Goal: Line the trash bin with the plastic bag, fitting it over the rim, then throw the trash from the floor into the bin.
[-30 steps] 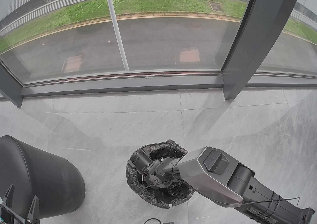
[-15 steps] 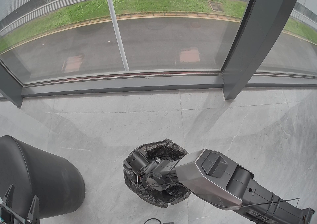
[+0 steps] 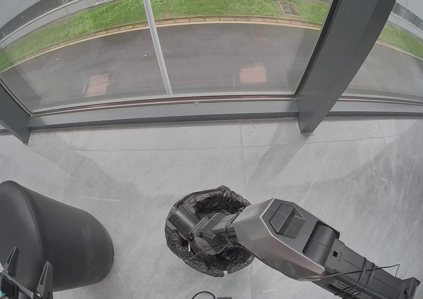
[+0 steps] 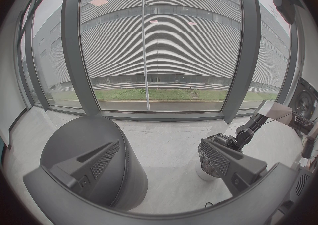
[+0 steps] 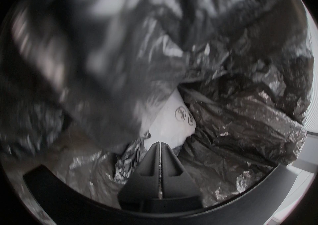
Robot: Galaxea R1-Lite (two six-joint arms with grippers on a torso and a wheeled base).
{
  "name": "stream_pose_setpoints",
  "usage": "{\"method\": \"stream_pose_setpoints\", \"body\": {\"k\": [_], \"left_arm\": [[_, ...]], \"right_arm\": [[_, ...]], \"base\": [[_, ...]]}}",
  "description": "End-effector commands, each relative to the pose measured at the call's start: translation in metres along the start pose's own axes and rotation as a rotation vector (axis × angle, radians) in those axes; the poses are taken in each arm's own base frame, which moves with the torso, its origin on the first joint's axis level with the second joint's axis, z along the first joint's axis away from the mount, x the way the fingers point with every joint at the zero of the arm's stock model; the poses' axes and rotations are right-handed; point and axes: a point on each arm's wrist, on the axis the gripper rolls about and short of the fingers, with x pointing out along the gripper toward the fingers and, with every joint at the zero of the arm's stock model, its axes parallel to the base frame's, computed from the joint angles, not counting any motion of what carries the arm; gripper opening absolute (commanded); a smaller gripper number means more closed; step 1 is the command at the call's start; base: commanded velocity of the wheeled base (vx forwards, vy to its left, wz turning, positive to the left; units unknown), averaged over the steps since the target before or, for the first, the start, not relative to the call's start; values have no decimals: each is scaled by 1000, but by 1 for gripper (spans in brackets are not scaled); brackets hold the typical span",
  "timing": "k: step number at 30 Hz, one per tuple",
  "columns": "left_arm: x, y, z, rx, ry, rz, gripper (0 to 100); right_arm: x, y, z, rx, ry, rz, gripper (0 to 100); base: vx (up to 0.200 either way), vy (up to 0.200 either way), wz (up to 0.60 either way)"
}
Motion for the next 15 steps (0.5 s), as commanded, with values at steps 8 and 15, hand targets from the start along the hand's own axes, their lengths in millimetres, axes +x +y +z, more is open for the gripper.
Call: {"method": "stream_pose_setpoints", "body": {"k": [8, 15], "left_arm": [[0, 0, -5, 0, 3, 0, 100], [0, 0, -5, 0, 3, 0, 100]], "right_arm": [[-64, -45, -10, -130, 165, 3, 0], [-100, -75, -3, -76, 104, -51, 0]], "base": [[0, 0, 0], [0, 0, 0]]}}
